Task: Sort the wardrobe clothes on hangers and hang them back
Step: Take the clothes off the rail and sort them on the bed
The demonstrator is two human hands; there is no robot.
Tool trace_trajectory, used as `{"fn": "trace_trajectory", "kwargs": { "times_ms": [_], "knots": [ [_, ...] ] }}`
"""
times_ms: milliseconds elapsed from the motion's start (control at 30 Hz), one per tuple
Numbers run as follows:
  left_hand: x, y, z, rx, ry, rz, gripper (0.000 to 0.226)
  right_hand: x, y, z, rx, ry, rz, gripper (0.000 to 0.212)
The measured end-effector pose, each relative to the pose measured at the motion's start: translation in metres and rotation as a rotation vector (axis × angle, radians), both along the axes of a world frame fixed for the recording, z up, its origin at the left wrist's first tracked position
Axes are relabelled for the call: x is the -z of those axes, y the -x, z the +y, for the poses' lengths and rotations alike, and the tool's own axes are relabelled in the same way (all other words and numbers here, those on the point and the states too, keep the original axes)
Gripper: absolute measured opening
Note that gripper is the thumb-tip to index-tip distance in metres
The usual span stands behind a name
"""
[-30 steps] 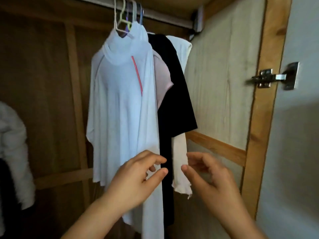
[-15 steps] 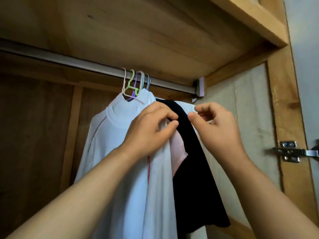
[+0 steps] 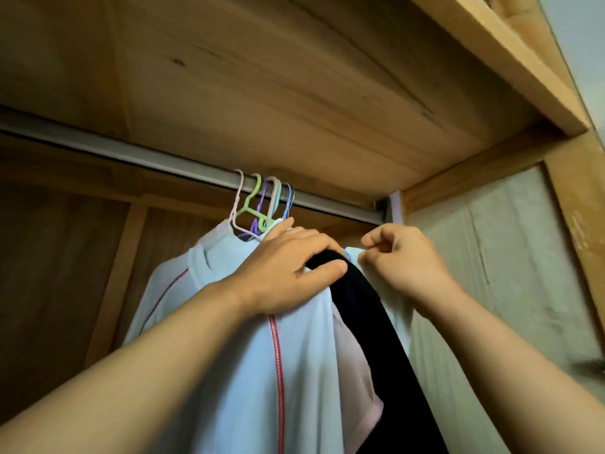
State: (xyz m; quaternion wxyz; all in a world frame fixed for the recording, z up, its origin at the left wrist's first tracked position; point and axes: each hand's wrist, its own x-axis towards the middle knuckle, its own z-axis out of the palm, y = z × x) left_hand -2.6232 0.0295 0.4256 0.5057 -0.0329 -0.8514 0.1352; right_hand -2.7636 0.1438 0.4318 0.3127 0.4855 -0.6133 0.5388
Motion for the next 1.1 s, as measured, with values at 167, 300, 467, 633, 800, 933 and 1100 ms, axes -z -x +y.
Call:
{"fn": "trace_trajectory", "kwargs": {
  "times_ms": [167,300,467,633,800,933,1100],
  "knots": [
    [0.012,0.000,-0.020,0.095,0.082,0.106,0.032,-0.003,0.002,-0.011,0.116,-0.144,0.013,0.012],
    [0.017,0.003,-0.028,0.068,0.066,0.052,0.033,-0.009,-0.006,-0.019,0.264,-0.175,0.051,0.031],
    [0.019,0.007,-0.032,0.048,0.021,0.012,0.034,-0.011,0.000,-0.033,0.246,-0.120,-0.037,0.029],
    [0.017,0.014,-0.031,0.082,0.024,0.039,0.039,-0.008,0.009,-0.033,0.252,0.031,-0.113,0.028],
    [0.018,0.020,-0.031,0.130,-0.010,0.095,0.045,-0.017,0.018,-0.015,0.284,0.116,-0.076,0.029],
    [0.018,0.030,-0.027,0.147,-0.017,0.118,0.043,-0.005,0.027,0.003,0.307,0.114,-0.073,0.034],
    [0.031,0.047,-0.012,0.102,-0.035,0.222,0.061,0.015,0.035,0.042,0.350,0.102,-0.096,0.027]
  ]
}}
